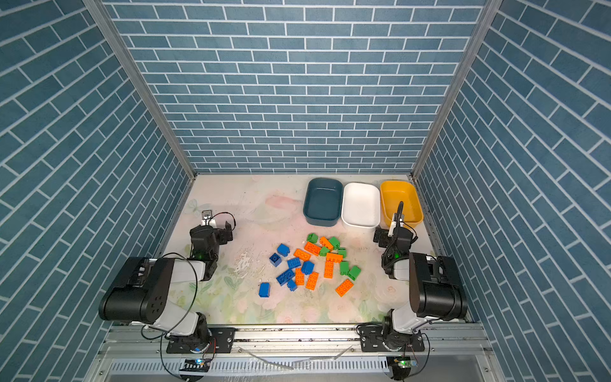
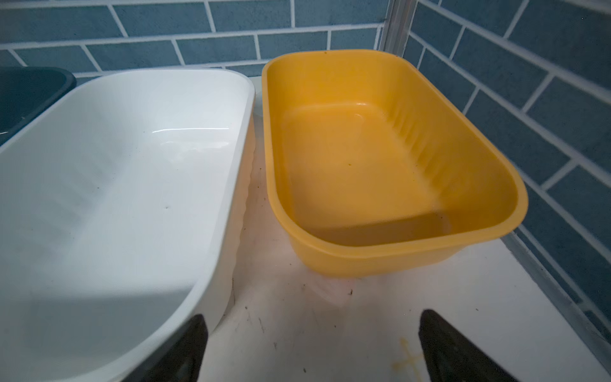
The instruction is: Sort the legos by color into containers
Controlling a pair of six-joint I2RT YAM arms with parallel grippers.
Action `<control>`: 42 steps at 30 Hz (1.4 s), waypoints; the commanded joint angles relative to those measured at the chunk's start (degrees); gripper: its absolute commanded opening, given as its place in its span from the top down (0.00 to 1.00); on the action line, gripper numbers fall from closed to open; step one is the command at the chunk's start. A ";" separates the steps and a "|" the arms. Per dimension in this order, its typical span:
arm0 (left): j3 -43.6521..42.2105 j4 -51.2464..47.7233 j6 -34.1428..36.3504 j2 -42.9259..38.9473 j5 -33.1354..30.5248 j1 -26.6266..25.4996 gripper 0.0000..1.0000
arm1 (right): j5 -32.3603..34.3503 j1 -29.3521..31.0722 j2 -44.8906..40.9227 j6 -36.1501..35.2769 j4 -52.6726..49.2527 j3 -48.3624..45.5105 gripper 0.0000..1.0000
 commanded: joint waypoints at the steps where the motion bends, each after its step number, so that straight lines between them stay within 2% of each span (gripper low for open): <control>1: 0.16 0.24 0.61 0.03 0.28 -0.18 0.01 | -1.93 0.16 0.11 -0.27 0.51 1.75 0.01; 4: 0.19 0.26 0.68 0.01 0.28 -0.21 0.01 | -3.53 0.18 0.15 -0.80 0.11 1.90 0.01; 30: 0.08 0.51 0.70 -0.16 0.28 -0.22 0.01 | -3.67 0.19 0.07 -0.76 0.11 1.95 0.01; 33: 1.46 -4.62 1.05 -3.22 1.14 -0.23 0.01 | -2.58 0.19 -1.88 -0.20 -4.87 3.64 0.01; 36: 5.30 -15.34 1.69 -9.37 -0.75 -1.14 0.01 | -1.97 0.15 -7.19 -0.18 -17.74 8.61 0.02; 37: 7.20 -19.66 1.82 -11.32 -3.35 -2.10 0.01 | -2.25 0.18 -8.83 0.04 -21.84 10.57 0.02; 39: 11.87 -27.48 -0.78 -13.79 -9.10 -4.41 0.01 | -2.13 0.14 -11.59 2.55 -26.33 13.68 0.02; 42: 20.31 -37.55 -7.18 -13.92 -10.70 -7.19 0.01 | -3.13 0.19 -12.50 6.01 -29.54 17.93 0.01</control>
